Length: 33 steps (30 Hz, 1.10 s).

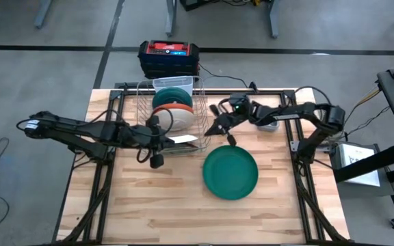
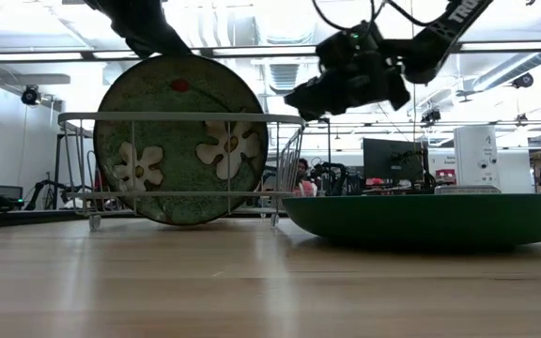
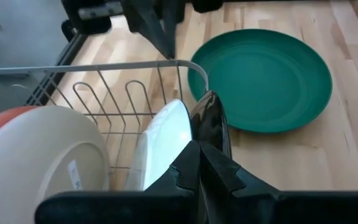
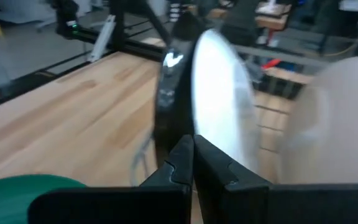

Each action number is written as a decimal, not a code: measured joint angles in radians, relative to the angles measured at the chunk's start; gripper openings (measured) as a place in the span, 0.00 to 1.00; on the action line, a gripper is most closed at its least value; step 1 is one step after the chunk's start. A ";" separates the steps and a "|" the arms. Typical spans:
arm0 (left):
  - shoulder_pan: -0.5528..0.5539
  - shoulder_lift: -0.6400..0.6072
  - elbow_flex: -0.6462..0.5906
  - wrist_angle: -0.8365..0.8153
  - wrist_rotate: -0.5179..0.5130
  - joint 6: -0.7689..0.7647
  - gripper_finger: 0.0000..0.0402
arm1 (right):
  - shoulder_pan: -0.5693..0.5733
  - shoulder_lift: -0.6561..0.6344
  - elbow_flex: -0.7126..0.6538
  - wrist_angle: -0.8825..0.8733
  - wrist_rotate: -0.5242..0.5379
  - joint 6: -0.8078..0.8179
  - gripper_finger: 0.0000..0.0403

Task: Sort dishes
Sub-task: Put the blue ceramic plate into the dish rack

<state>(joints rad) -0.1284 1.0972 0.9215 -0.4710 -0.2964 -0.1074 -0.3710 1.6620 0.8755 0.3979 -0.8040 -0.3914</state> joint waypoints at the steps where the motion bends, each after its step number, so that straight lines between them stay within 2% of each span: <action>1: 0.000 0.003 0.000 0.000 0.001 -0.004 0.00 | 0.013 0.014 0.015 -0.006 0.001 0.001 0.00; 7: -0.002 0.011 0.000 -0.001 0.001 -0.007 0.00 | 0.063 0.060 0.111 -0.110 0.067 -0.001 0.00; 15: -0.004 0.014 0.000 -0.009 0.031 -0.039 0.00 | 0.098 0.120 0.198 -0.226 0.081 -0.021 0.00; 21: -0.006 0.014 0.000 -0.009 0.033 -0.040 0.00 | 0.107 0.138 0.217 -0.233 0.182 -0.031 0.00; 33: -0.008 0.004 0.000 -0.011 0.022 -0.018 0.00 | 0.106 0.139 0.263 -0.234 0.280 -0.017 0.00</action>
<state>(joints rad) -0.1368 1.1011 0.9215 -0.4816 -0.2741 -0.1253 -0.2646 1.8011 1.1381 0.1635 -0.5244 -0.4084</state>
